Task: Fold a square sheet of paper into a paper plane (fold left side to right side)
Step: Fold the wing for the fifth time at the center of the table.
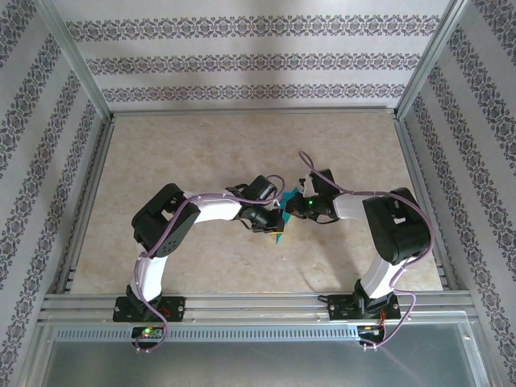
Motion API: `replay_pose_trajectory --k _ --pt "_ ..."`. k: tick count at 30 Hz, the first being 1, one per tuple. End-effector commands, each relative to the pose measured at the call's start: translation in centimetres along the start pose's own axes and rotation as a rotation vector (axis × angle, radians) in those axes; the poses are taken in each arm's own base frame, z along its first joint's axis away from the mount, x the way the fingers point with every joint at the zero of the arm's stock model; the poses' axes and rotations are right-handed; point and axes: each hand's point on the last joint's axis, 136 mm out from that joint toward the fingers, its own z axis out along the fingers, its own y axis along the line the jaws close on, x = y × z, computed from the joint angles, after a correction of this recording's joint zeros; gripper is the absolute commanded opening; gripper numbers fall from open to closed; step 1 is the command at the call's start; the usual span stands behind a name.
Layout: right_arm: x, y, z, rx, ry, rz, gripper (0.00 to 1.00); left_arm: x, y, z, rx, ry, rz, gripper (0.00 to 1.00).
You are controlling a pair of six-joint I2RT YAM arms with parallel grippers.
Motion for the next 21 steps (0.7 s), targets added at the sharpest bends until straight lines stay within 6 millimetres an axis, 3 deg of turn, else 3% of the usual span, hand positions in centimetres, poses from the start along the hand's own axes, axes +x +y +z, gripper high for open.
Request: replay_pose_trajectory --k 1,21 --pt "-3.0 -2.8 -0.2 0.106 -0.085 -0.006 0.0 4.1 4.7 0.5 -0.157 0.114 -0.101 0.0" --pt "-8.9 -5.1 -1.6 0.121 -0.148 0.061 0.0 4.0 4.6 0.4 -0.149 0.109 -0.103 0.0"
